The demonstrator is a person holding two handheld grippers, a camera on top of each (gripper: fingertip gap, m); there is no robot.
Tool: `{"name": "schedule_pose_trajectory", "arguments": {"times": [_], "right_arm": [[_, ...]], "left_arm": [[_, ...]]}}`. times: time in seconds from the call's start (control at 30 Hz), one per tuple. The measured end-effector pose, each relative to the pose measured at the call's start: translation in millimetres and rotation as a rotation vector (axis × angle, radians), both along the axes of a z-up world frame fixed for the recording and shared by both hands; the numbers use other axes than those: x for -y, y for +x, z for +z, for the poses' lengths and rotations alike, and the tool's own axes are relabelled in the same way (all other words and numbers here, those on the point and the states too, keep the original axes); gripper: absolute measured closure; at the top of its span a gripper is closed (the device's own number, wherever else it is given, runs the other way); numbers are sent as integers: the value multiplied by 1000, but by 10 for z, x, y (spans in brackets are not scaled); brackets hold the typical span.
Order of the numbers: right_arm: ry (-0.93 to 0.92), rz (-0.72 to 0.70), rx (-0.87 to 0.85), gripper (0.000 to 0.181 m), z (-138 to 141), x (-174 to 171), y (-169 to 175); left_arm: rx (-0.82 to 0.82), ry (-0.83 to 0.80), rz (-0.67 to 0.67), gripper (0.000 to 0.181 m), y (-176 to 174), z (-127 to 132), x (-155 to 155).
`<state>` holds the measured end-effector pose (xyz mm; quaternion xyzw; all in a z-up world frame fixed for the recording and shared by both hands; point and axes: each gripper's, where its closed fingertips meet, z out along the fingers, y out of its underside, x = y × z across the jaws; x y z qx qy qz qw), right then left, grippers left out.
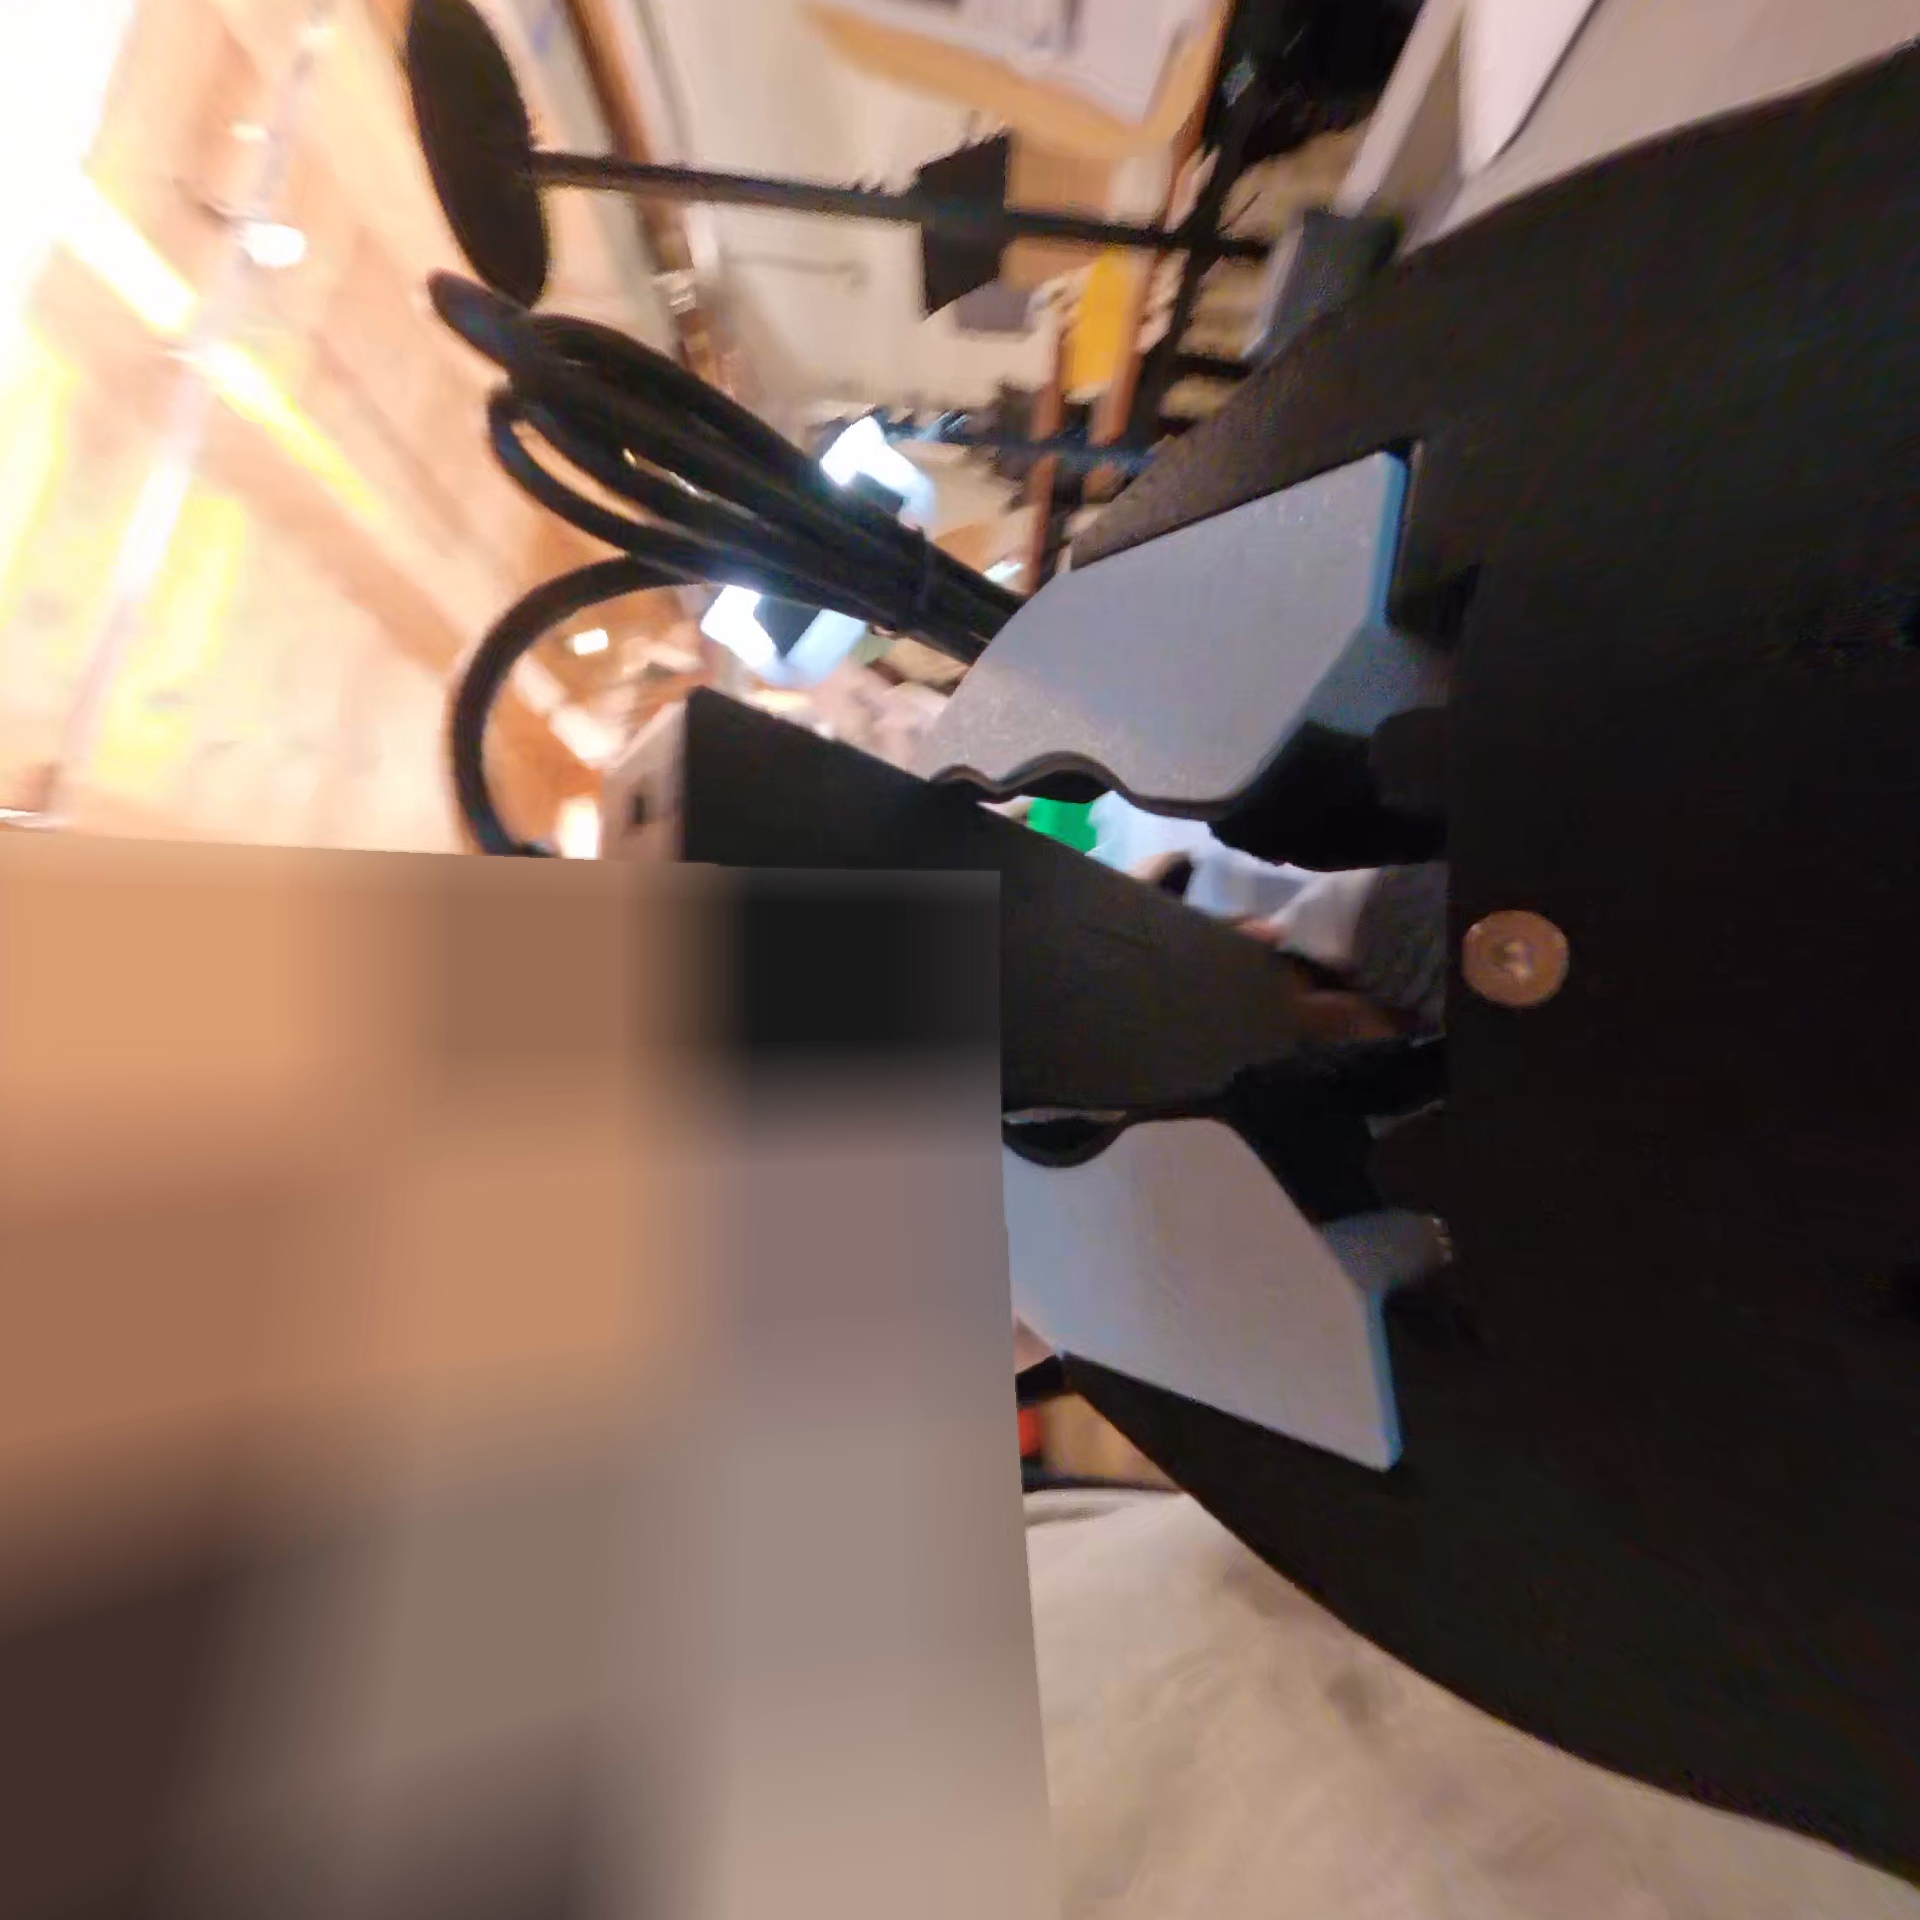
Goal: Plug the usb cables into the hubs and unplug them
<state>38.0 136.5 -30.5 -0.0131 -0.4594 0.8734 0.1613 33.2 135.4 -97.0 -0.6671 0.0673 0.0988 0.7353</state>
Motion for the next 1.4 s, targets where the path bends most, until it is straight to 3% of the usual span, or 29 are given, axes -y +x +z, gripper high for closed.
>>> {"name": "schedule_pose_trajectory", "arguments": {"times": [0.03,0.1,0.23,0.37,0.43,0.5,0.57,0.63,0.73,0.83,1.0,1.13,1.27,1.4], "right_arm": [[89,-59,17,120,-79,-14,-63],[256,-171,20,115,-207,-88,-134],[654,-331,22,113,-562,-240,-156],[1087,-571,75,111,-950,-726,-166],[1220,-712,88,102,-979,-987,-179],[1231,-824,10,103,-833,-1041,-229],[1216,-805,-137,106,-738,-814,-212],[1258,-707,-203,105,-846,-547,-174],[1411,-617,-173,108,-1193,-406,-231],[1520,-585,-114,123,-1429,-448,-271],[1499,-470,-19,125,-1613,-511,-219],[1528,-436,63,125,-1754,-598,-215],[1655,-434,151,124,-1959,-719,-223],[1649,-439,208,122,-1968,-733,-239]], "left_arm": [[-68,-56,65,126,-78,-60,51],[-205,-173,168,125,-193,-182,151],[-351,-303,218,124,-235,-300,242],[-412,-402,279,125,-342,-403,319],[-450,-452,310,125,-392,-452,356],[-484,-500,331,125,-424,-499,356],[-525,-550,340,124,-436,-557,316],[-537,-585,323,123,-410,-619,247],[-533,-581,264,123,-318,-675,134],[-522,-604,235,125,-285,-764,78],[-401,-588,208,122,-252,-909,15],[-252,-459,224,104,-265,-681,114],[-192,-328,275,104,-332,-311,322],[-155,-217,287,107,-320,-2,516]]}}
